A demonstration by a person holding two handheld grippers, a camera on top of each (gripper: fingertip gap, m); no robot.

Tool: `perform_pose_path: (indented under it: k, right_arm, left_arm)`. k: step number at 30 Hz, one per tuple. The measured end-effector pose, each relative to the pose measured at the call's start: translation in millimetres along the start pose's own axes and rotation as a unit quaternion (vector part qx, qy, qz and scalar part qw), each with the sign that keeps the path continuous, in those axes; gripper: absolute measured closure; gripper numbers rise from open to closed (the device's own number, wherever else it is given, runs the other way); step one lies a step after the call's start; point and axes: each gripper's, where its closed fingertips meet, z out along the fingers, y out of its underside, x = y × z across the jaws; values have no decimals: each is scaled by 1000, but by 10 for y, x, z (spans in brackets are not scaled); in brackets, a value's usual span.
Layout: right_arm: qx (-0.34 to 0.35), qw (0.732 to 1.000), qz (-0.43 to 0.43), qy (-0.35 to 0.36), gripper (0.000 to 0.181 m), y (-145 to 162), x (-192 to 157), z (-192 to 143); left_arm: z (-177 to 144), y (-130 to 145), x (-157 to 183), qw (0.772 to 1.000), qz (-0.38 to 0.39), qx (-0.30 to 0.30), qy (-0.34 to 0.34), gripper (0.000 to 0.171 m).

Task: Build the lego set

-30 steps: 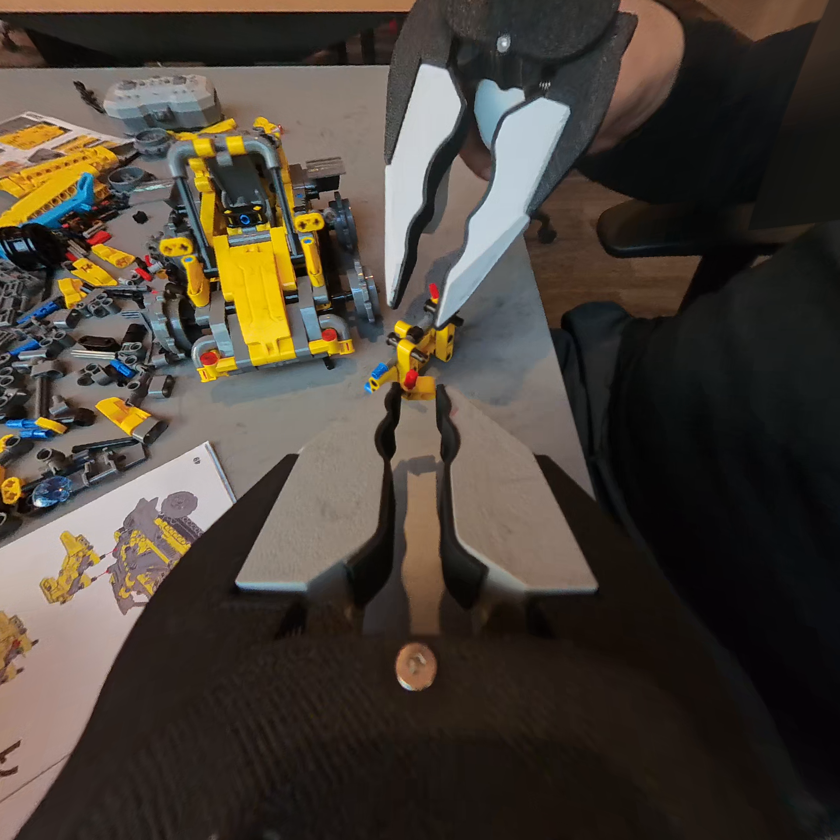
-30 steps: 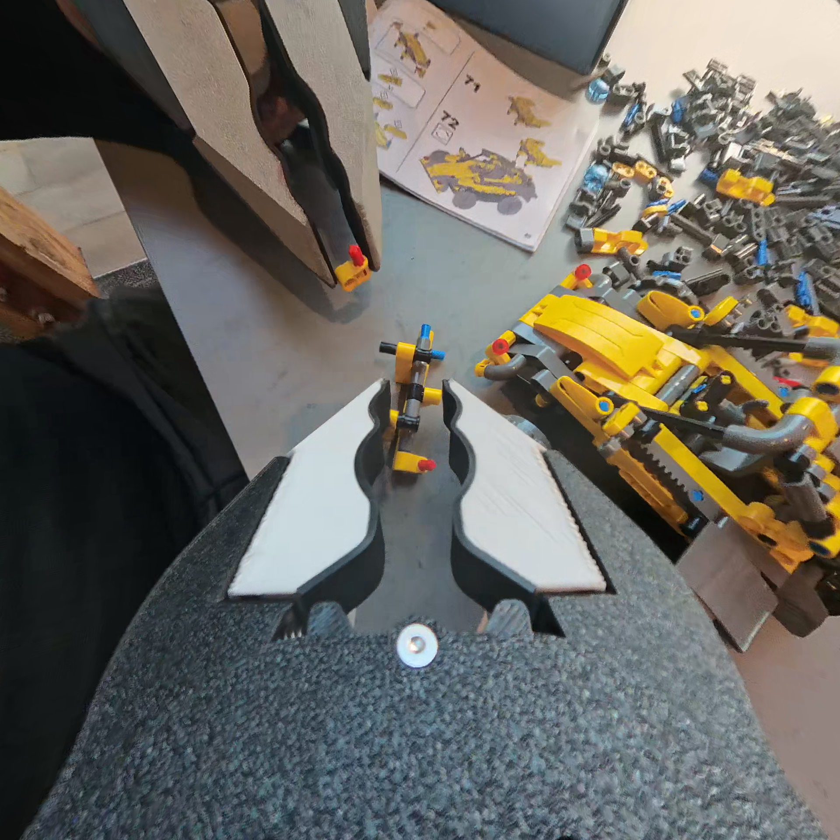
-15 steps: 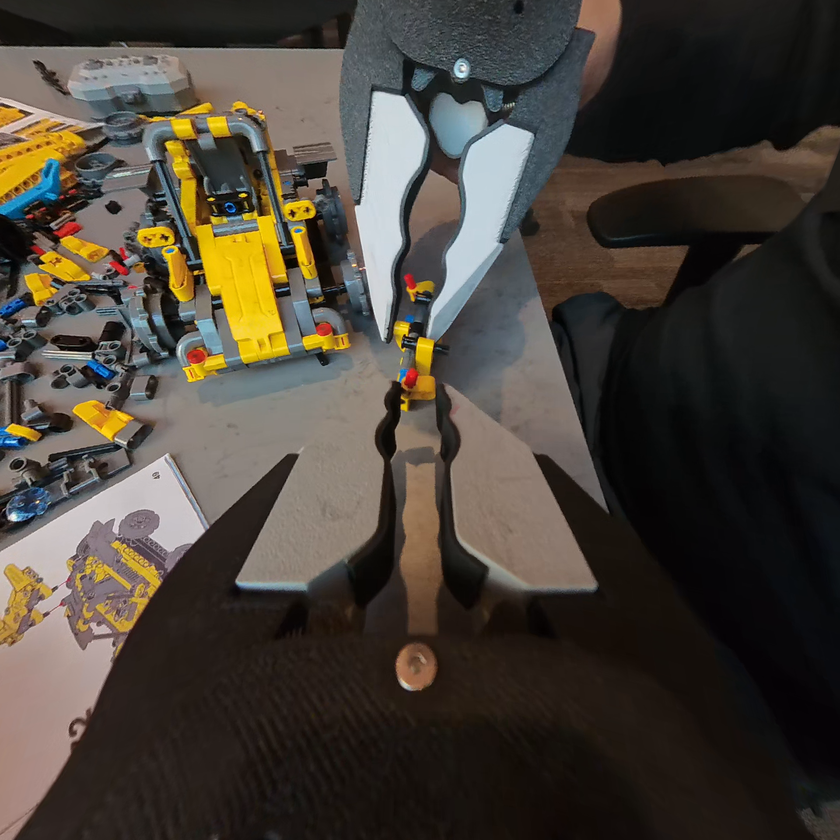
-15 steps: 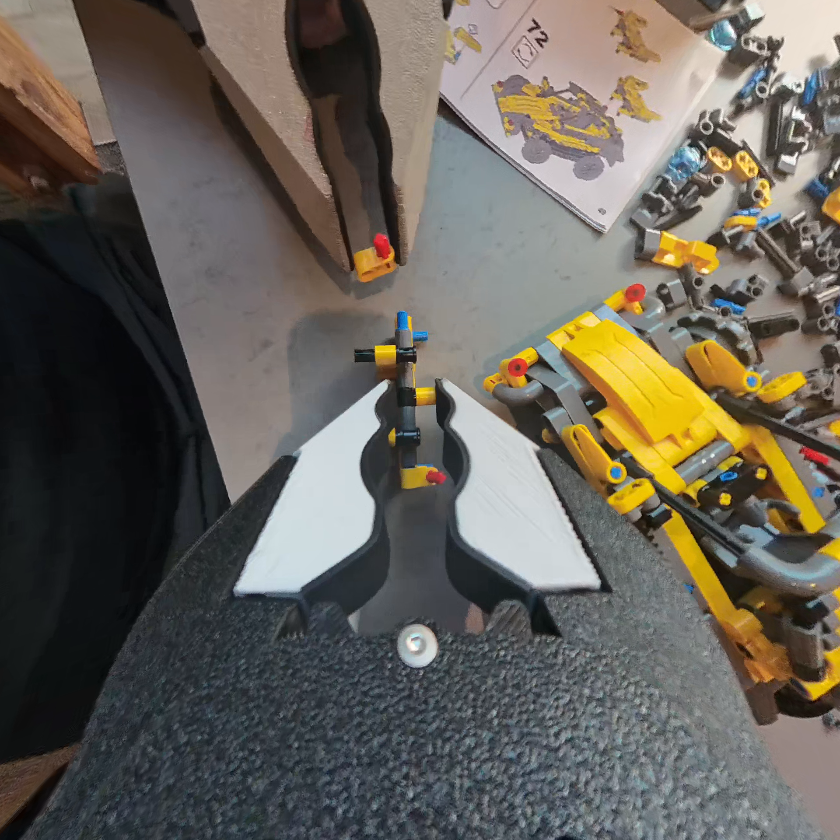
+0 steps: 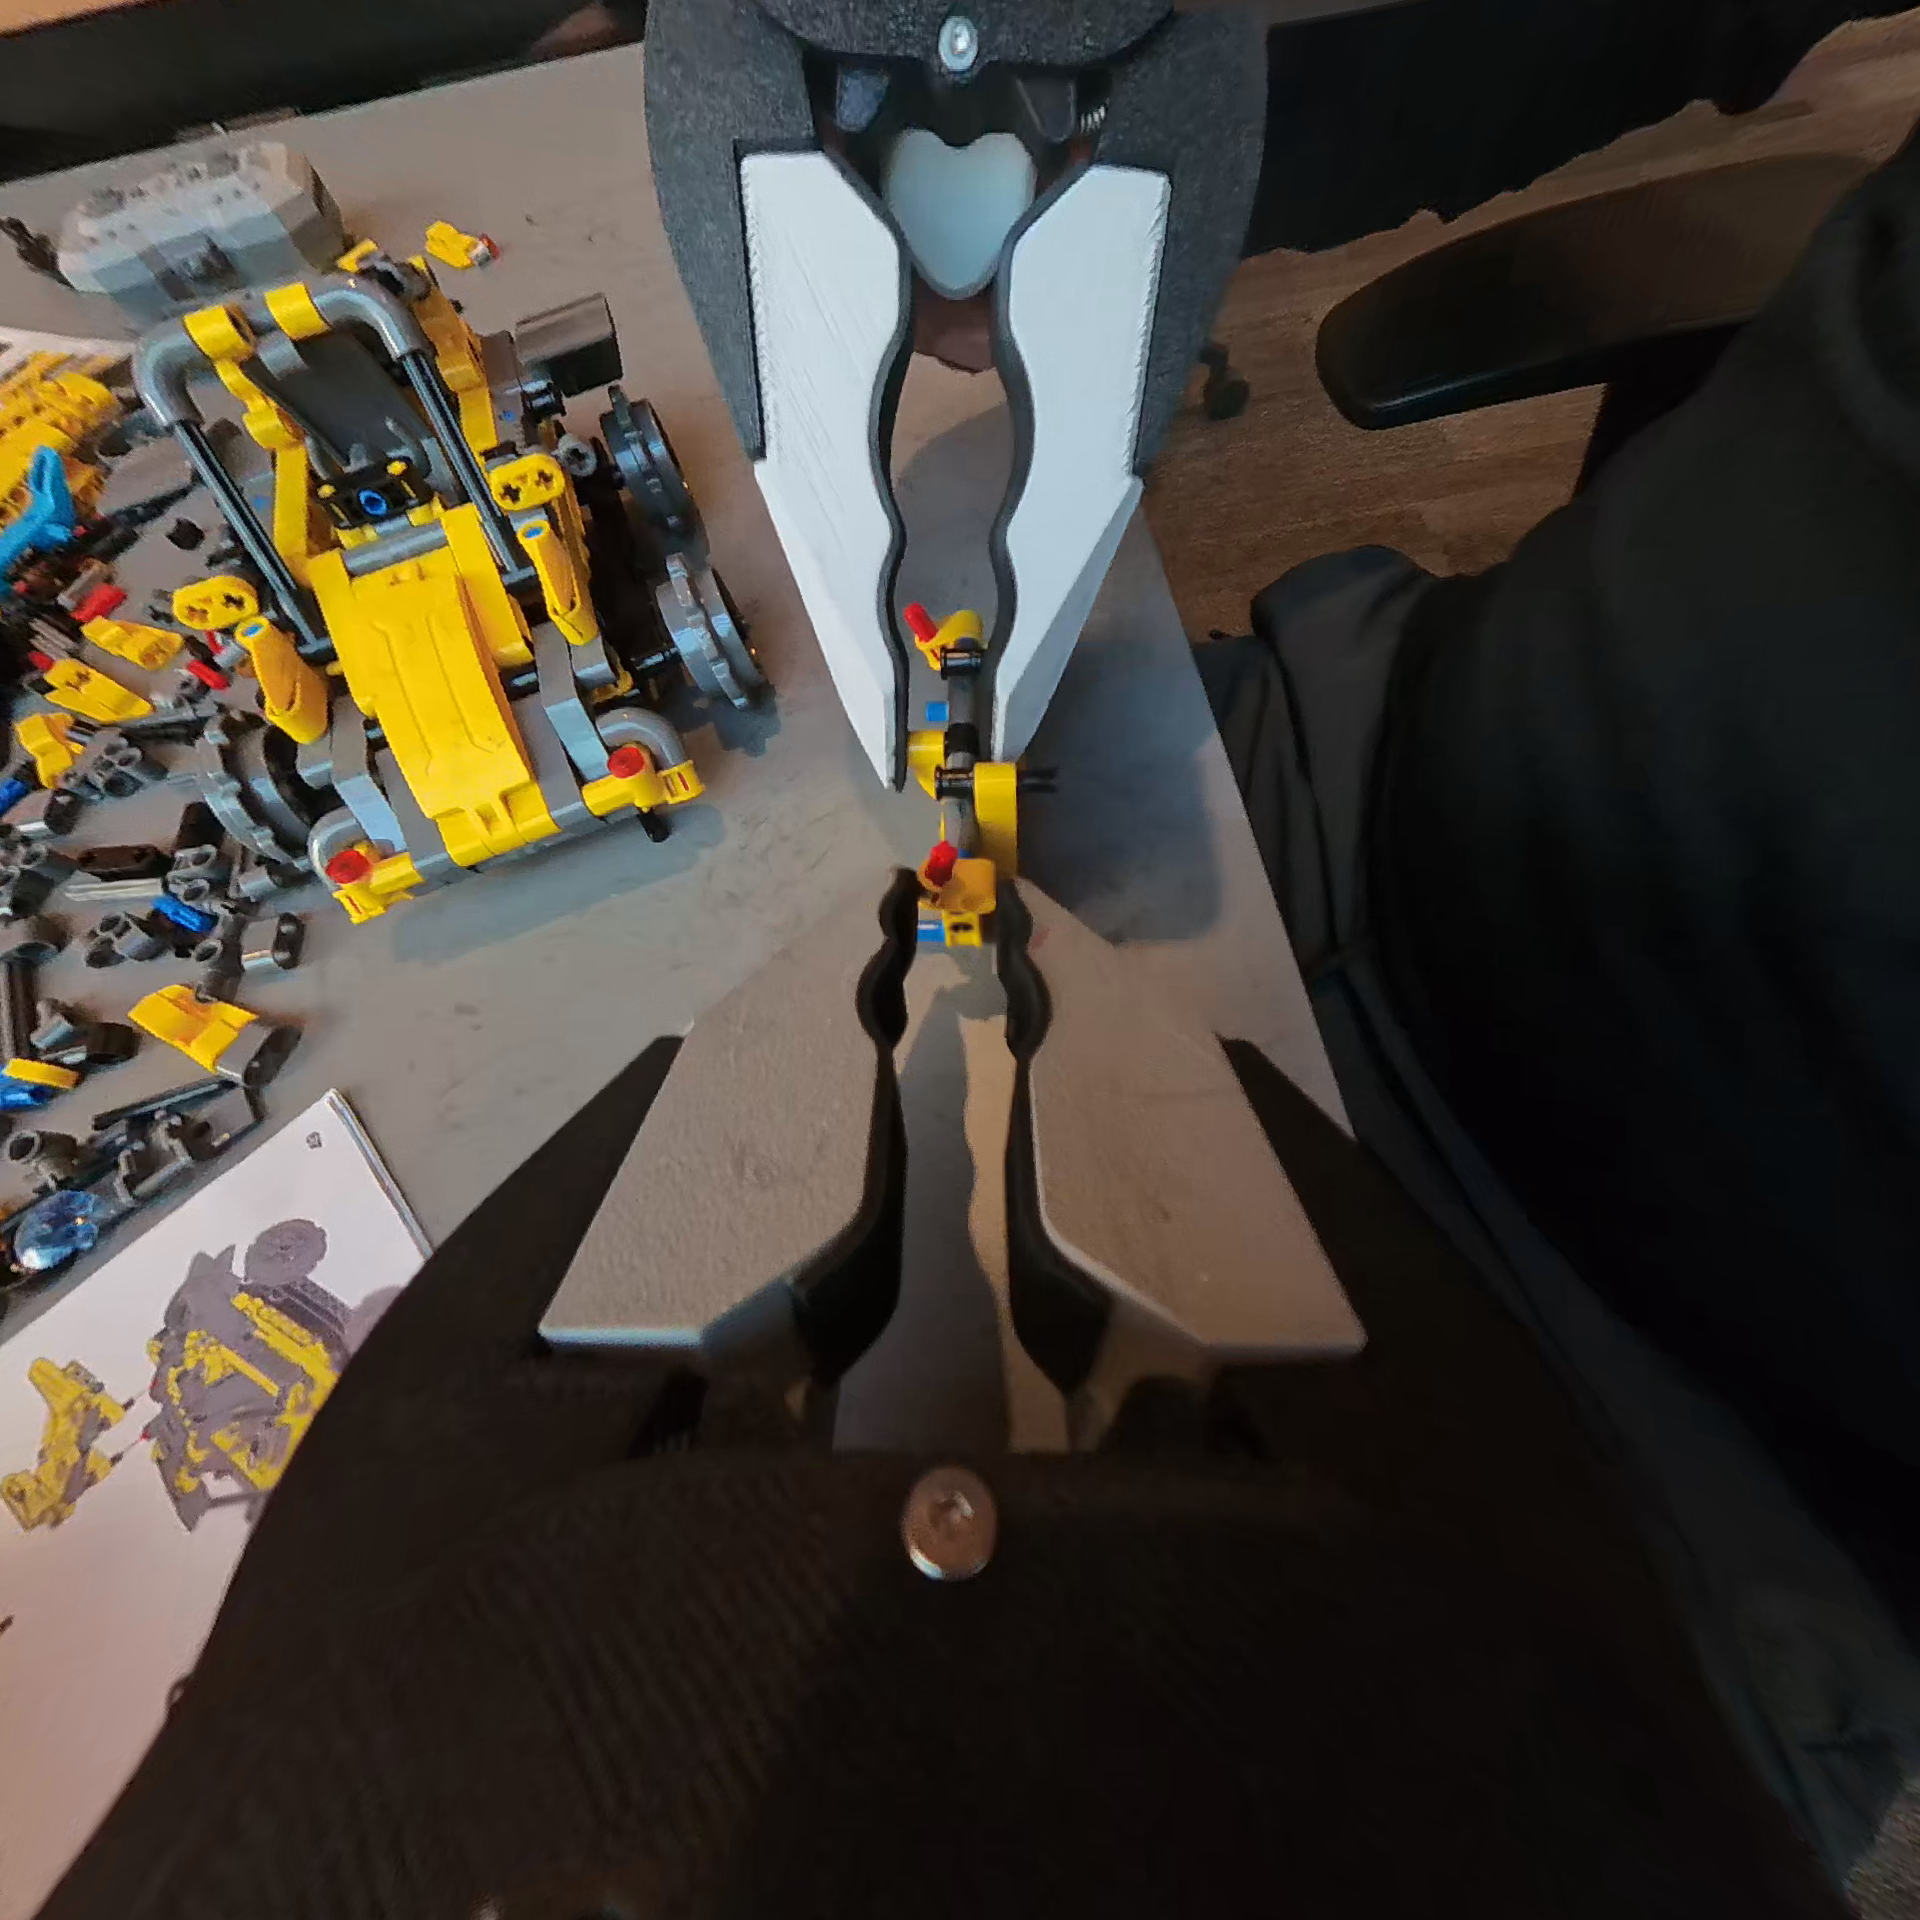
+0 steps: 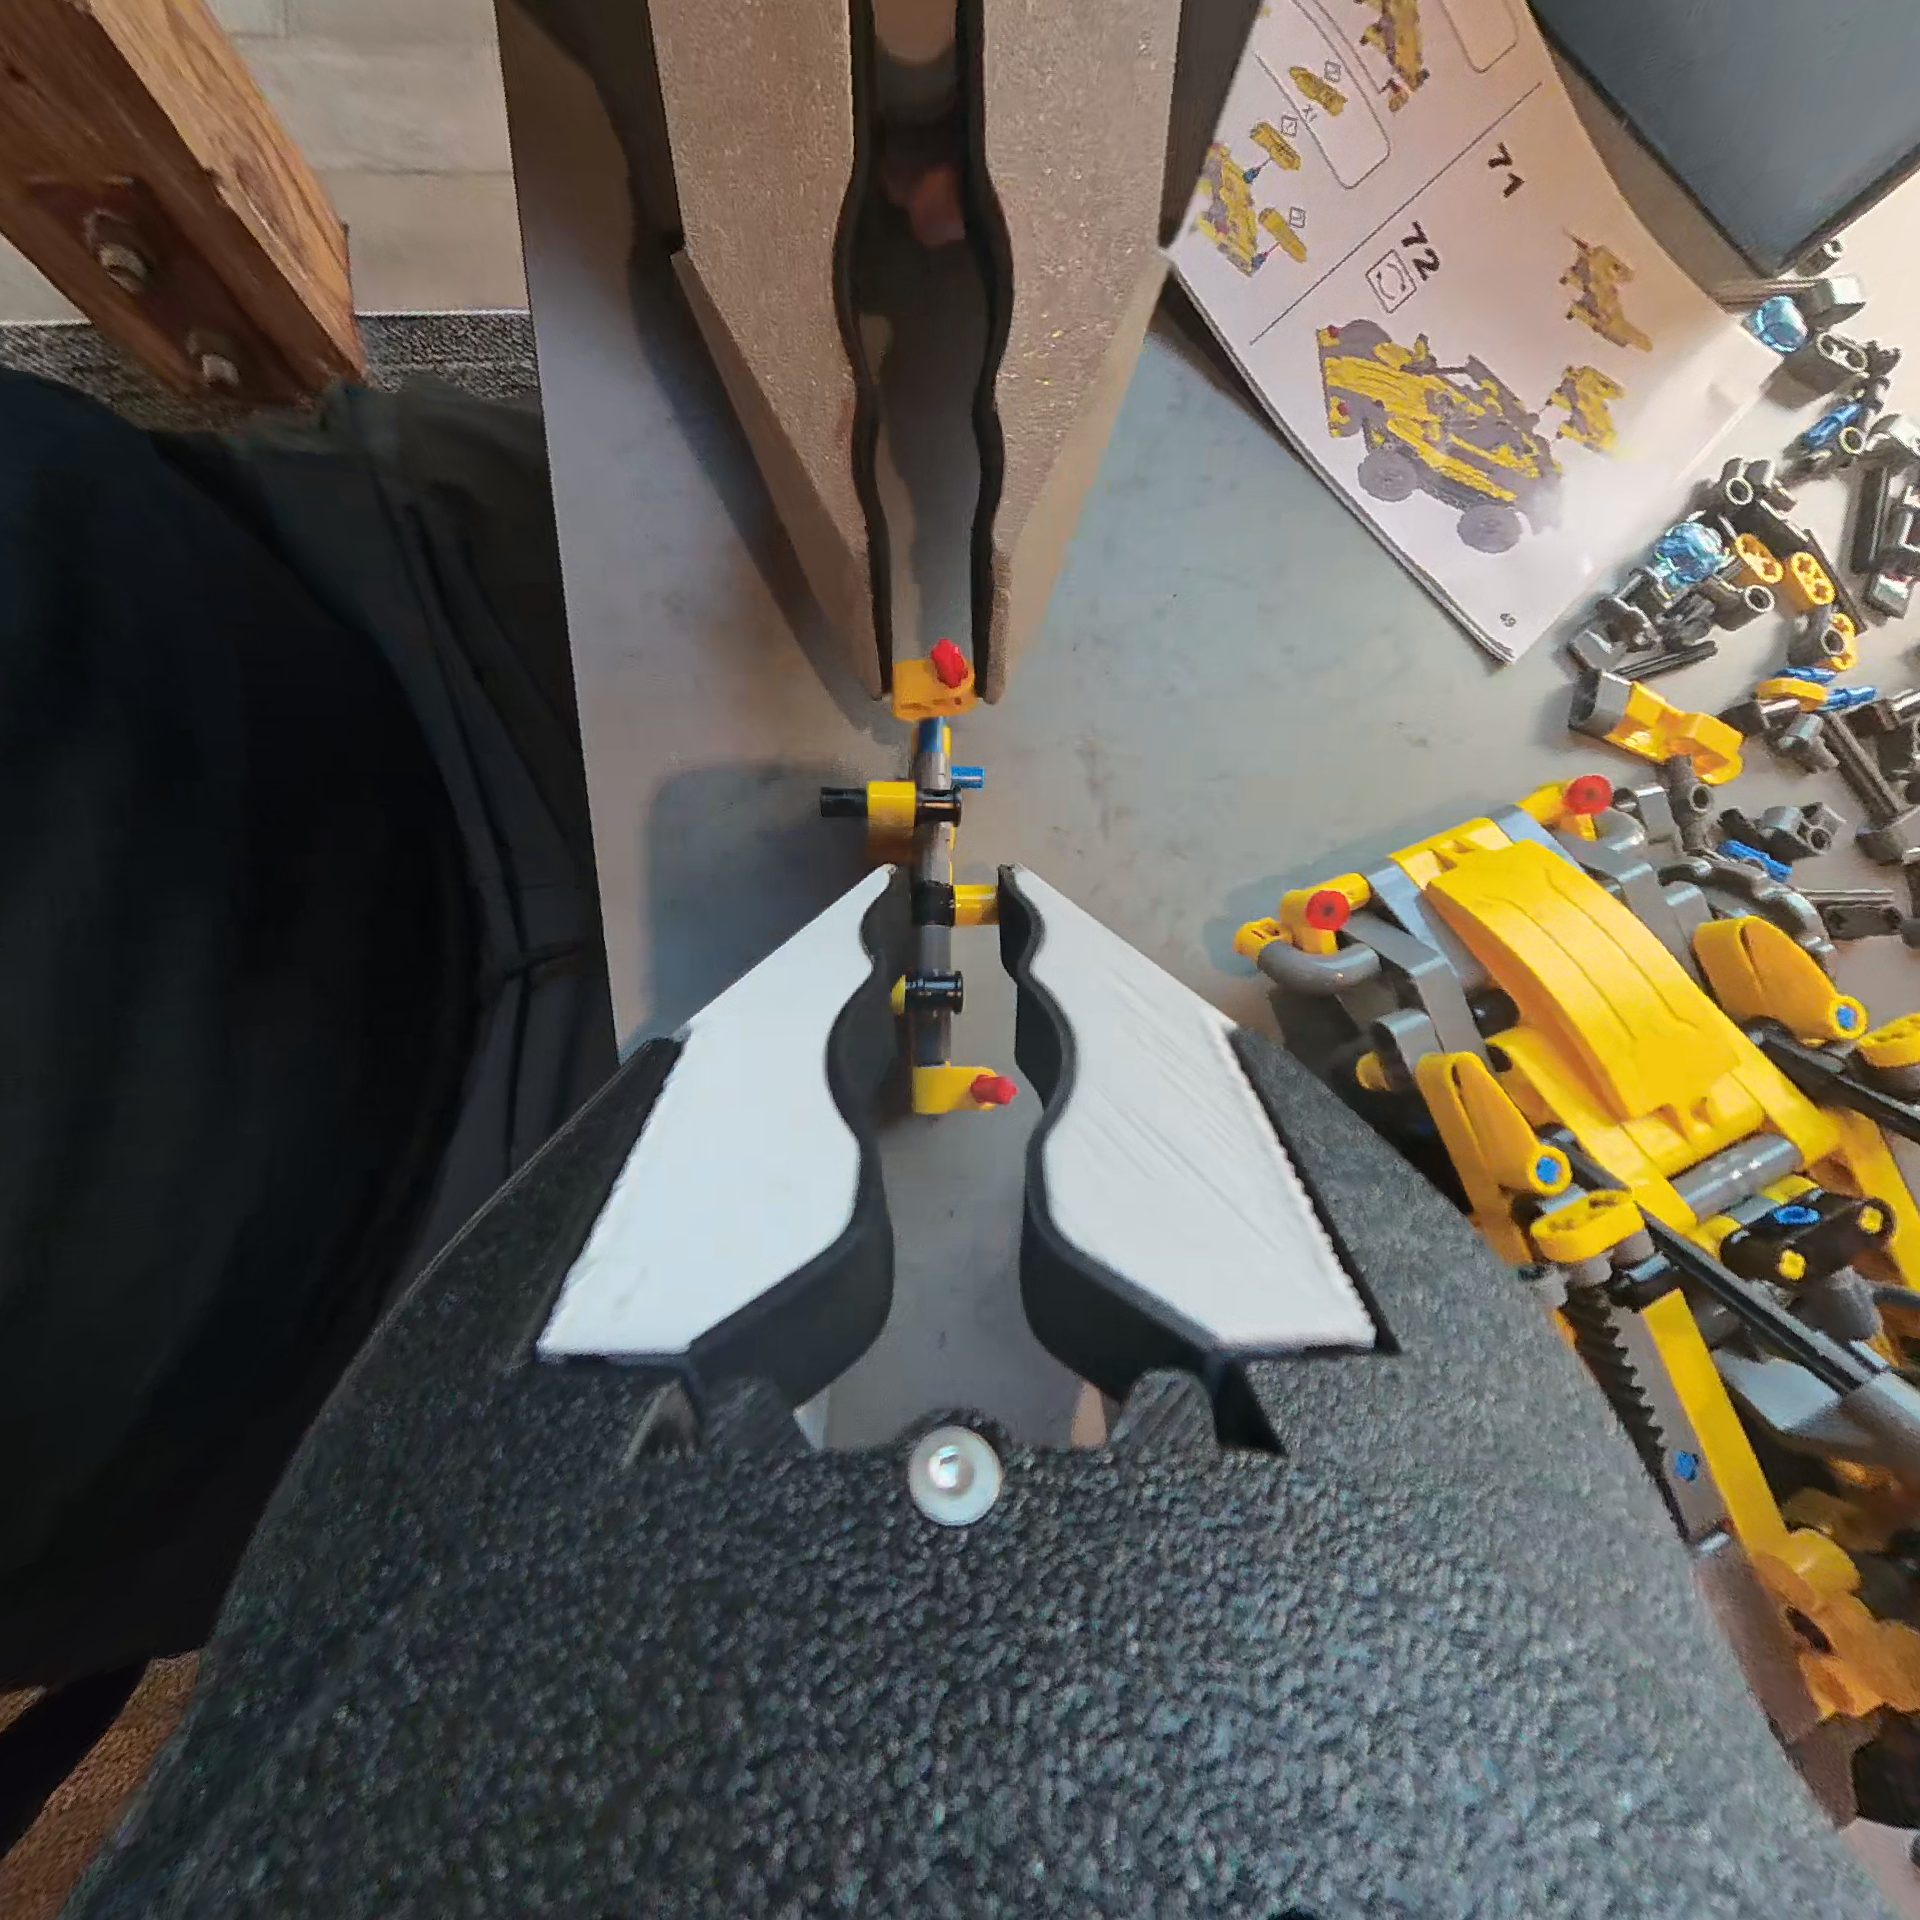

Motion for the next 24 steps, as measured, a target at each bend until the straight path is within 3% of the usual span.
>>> perform_pose_path:
  k: [24]
  right_arm:
    - [56,998,18,-24,165,46,-13,-57]
  left_arm:
    - [71,0,0,998,-47,-15,-23,160]
